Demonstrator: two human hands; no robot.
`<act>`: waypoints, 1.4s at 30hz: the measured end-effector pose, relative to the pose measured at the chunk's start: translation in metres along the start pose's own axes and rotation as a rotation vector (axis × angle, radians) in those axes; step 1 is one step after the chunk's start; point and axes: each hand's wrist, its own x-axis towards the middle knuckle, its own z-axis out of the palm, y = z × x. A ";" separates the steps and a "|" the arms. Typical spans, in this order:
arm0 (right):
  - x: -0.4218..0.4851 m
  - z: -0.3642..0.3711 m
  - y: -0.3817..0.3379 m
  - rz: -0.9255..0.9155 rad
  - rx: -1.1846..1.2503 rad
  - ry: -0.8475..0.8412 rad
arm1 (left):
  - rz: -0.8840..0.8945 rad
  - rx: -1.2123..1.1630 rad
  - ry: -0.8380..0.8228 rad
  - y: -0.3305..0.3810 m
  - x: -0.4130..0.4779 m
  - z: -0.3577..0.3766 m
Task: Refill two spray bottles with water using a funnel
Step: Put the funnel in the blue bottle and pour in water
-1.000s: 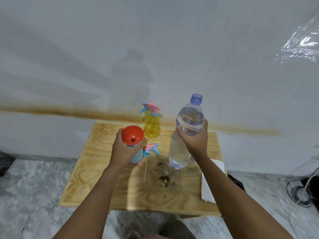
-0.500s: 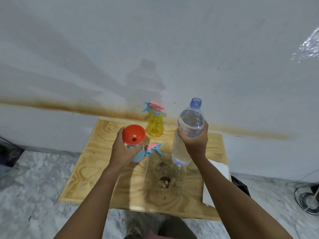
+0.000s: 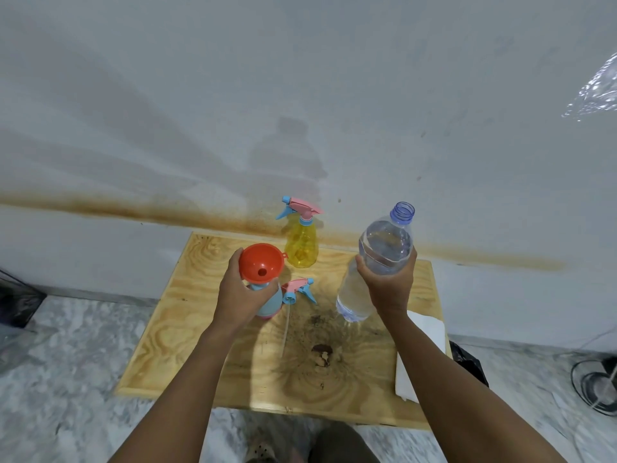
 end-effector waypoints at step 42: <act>-0.041 0.117 -0.068 0.360 -0.277 -0.717 | 0.029 -0.078 -0.022 -0.022 0.005 0.004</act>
